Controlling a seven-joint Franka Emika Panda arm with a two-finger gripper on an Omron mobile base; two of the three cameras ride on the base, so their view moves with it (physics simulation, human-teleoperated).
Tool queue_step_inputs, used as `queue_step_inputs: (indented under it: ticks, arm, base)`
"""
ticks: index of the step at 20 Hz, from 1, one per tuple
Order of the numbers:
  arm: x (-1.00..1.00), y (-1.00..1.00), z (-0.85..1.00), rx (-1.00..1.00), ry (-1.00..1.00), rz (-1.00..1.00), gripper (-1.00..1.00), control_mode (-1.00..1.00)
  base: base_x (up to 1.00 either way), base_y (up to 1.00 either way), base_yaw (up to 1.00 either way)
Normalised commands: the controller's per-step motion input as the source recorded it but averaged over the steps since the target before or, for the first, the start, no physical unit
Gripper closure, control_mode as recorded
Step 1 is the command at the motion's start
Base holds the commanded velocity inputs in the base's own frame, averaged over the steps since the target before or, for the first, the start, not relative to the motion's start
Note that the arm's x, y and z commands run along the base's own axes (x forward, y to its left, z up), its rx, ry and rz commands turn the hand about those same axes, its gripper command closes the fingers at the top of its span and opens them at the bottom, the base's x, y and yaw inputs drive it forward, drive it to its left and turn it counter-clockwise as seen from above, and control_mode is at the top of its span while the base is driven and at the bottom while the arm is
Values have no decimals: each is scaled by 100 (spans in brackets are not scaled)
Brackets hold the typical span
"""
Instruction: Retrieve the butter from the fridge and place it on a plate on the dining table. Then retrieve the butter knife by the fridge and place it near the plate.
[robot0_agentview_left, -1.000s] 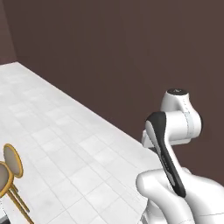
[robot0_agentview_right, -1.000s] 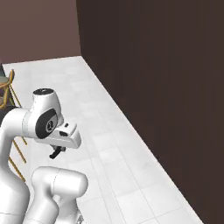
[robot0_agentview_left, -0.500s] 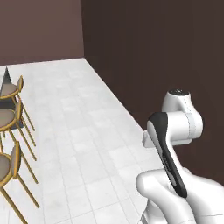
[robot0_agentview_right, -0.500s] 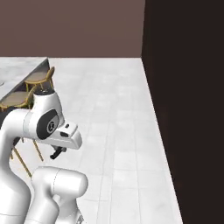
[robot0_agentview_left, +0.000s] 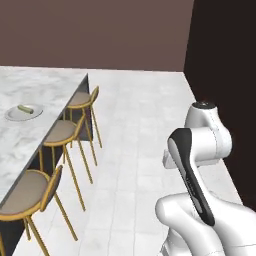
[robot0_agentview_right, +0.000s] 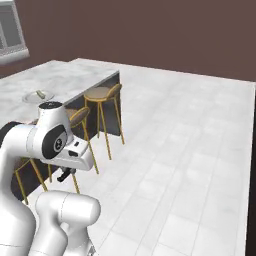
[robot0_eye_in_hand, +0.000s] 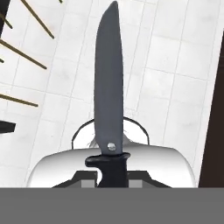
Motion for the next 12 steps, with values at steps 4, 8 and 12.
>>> queue_step_inputs:
  ticks: [4, 8, 12]
  arm:
    - [0, 0, 0, 0, 0, 0, 100, 100]
    - [0, 0, 0, 0, 0, 0, 100, 100]
    - [0, 0, 0, 0, 0, 0, 100, 100]
  base:
    - [89, -41, 69]
    - [83, -46, 70]
    - [69, -48, 73]
